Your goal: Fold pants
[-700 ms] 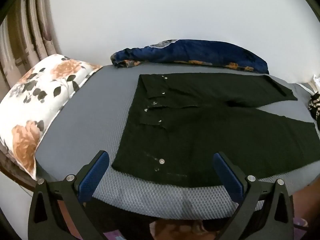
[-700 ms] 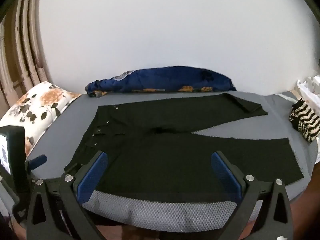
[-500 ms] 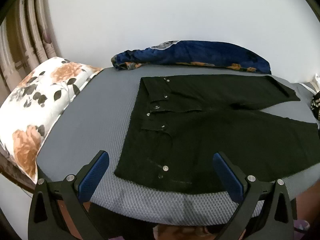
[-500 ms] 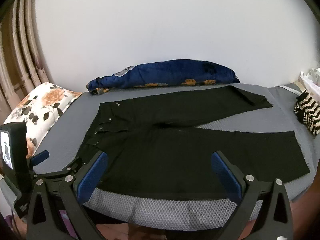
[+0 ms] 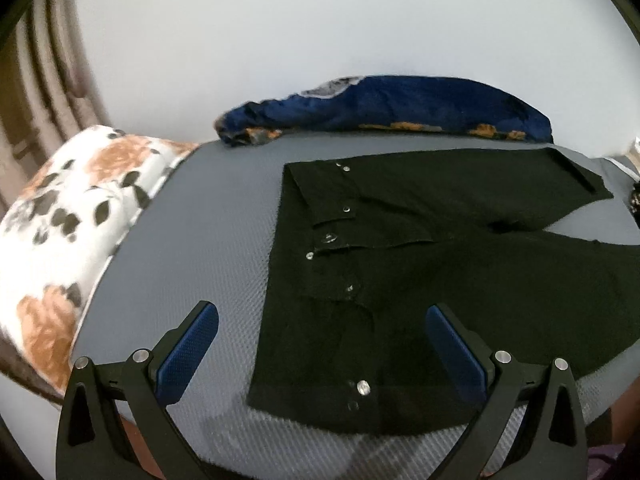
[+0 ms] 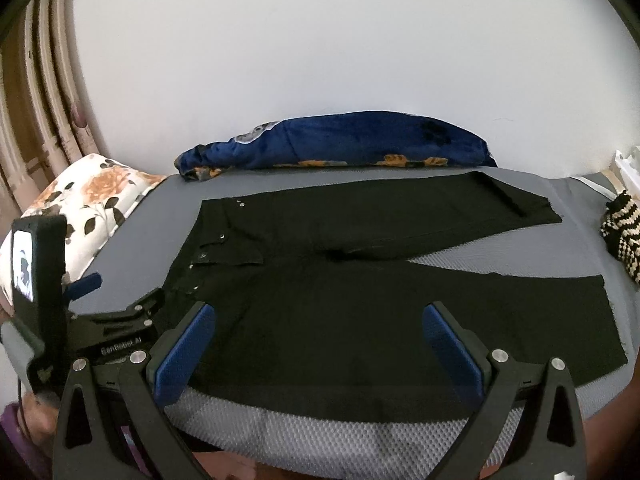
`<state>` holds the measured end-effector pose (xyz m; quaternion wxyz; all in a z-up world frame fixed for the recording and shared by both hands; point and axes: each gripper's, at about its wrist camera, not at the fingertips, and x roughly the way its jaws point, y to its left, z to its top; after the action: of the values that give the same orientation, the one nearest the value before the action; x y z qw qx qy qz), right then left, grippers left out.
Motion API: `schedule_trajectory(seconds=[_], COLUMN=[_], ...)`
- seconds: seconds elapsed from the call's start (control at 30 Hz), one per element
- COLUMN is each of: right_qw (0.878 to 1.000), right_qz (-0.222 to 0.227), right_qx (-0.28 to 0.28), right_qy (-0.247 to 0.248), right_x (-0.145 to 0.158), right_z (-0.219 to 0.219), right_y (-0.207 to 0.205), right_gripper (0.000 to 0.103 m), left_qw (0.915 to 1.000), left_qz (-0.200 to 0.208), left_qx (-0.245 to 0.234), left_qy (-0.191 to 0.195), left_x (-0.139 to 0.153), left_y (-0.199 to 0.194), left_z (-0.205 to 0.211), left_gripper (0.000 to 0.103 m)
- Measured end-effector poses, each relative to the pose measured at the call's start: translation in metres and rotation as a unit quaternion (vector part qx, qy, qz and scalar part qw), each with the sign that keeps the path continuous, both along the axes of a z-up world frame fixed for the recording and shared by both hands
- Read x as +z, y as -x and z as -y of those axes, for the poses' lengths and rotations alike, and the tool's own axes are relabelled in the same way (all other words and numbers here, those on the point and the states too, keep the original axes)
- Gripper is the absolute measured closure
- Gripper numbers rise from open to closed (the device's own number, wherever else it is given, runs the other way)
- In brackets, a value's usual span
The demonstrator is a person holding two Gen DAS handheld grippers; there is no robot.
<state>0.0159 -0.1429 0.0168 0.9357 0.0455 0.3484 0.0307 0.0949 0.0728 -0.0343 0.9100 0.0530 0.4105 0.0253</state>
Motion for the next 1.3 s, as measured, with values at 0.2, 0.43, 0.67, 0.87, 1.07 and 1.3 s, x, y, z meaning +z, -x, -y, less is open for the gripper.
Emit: schedule_trajectory(seconds=[0.2, 0.43, 0.67, 0.87, 1.07, 1.3], right_qw=[1.0, 0.998, 0.997, 0.997, 0.996, 0.99], right_qz=[-0.016, -0.057, -0.071, -0.08, -0.089, -0.107], right_qx=[-0.003, -0.005, -0.005, -0.009, -0.01, 0.001], right_qy=[-0.005, -0.002, -0.001, -0.003, -0.012, -0.09], right_x=[-0.005, -0.023, -0.04, -0.052, -0.062, -0.062], right_z=[0.004, 0.005, 0.004, 0.007, 0.011, 0.041], right_y=[-0.024, -0.054, -0.079, -0.09, -0.099, -0.131], right_gripper=[0.0, 0.0, 0.0, 0.0, 0.0, 0.0], left_qw=[0.9998, 0.9872, 0.989, 0.9825, 0.9642, 0.9661], left_qz=[0.004, -0.056, -0.042, -0.077, -0.112, -0.09], left_qx=[-0.006, -0.089, -0.125, -0.136, -0.165, -0.136], left_qy=[0.02, 0.12, 0.068, 0.101, 0.175, 0.2], left_x=[0.0, -0.023, -0.041, -0.071, -0.097, -0.095], left_y=[-0.059, -0.16, -0.23, -0.273, -0.303, -0.292], left_z=[-0.04, -0.083, -0.082, -0.089, -0.094, -0.096], left_gripper=[0.0, 0.0, 0.001, 0.012, 0.045, 0.084])
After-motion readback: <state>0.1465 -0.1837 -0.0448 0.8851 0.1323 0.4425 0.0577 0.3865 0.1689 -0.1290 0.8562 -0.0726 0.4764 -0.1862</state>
